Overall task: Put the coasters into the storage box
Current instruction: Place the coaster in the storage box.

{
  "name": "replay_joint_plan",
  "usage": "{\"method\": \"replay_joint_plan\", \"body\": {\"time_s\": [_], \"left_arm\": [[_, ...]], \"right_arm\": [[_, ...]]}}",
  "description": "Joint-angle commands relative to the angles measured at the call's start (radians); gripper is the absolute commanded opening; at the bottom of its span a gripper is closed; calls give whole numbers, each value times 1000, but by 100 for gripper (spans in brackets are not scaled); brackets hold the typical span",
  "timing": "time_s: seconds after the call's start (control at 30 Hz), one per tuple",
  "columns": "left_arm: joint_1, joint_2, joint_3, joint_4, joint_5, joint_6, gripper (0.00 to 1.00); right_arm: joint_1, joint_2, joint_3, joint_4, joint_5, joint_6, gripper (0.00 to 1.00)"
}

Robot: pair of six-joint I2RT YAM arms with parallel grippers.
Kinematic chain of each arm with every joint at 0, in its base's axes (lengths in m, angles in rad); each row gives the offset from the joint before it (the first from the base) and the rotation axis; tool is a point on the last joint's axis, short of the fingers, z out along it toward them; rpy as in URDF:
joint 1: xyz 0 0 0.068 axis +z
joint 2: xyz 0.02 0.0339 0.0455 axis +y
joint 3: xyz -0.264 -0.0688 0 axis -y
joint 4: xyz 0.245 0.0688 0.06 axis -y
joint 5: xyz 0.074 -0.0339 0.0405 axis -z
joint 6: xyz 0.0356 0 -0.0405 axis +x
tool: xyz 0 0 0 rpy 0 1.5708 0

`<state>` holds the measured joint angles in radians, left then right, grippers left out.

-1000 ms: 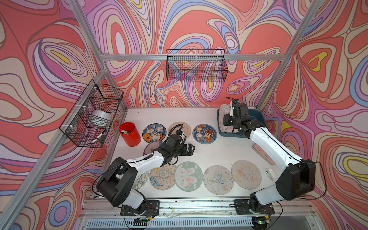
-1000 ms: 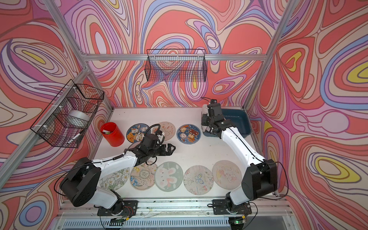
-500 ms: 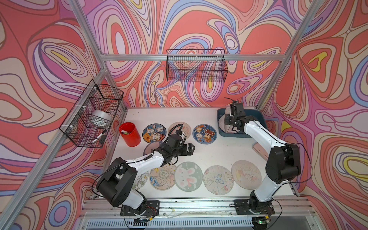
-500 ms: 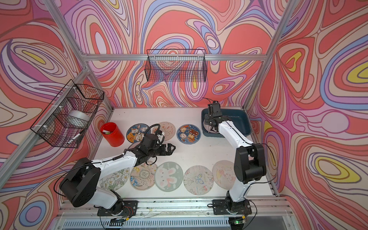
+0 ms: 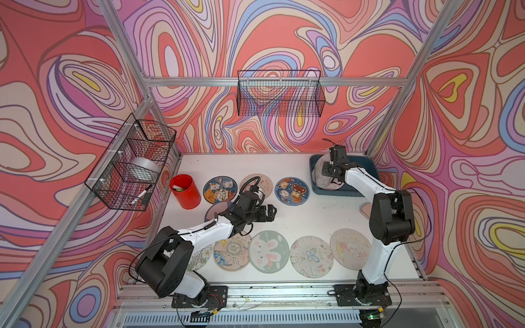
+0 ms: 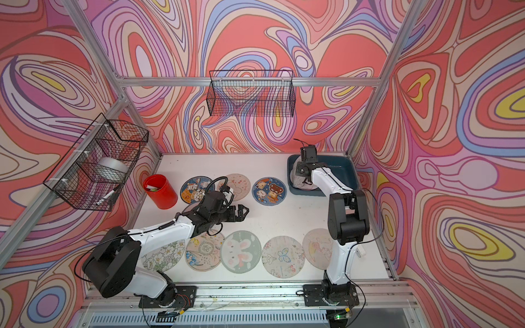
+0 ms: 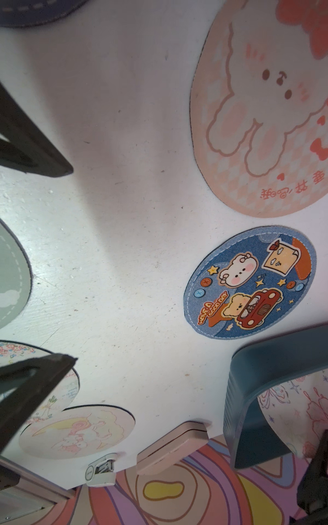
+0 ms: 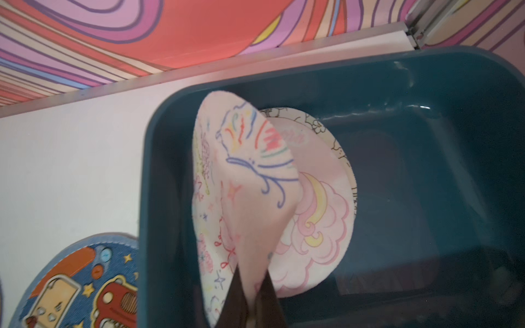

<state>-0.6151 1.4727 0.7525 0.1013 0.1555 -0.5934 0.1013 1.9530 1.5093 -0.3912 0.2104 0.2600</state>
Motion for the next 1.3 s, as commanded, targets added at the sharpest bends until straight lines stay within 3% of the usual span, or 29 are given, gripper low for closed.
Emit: {"method": "replay_joint_plan", "body": {"time_s": [0.0, 0.43, 0.63, 0.73, 0.83, 0.93, 1.07, 1.27], "left_arm": [[2, -33, 4, -22, -23, 23, 98], [2, -33, 8, -29, -31, 22, 98], [2, -29, 8, -29, -33, 15, 98], [2, -31, 5, -35, -41, 15, 98], [2, -35, 3, -41, -58, 9, 98], [2, -34, 8, -61, -87, 0, 98], [2, -26, 26, -106, -112, -13, 98], [2, -26, 35, -193, -118, -37, 97]], "right_arm": [[-39, 59, 20, 19, 2, 33, 0], [-111, 188, 36, -11, -46, 88, 0], [-114, 173, 46, -29, -76, 85, 11], [-113, 131, 51, -59, -103, 85, 24], [-113, 72, 39, -78, -83, 92, 52], [-114, 14, 29, -99, -64, 92, 64], [-113, -66, -1, -110, -92, 80, 67], [-108, -173, -61, -122, -261, 63, 67]]}}
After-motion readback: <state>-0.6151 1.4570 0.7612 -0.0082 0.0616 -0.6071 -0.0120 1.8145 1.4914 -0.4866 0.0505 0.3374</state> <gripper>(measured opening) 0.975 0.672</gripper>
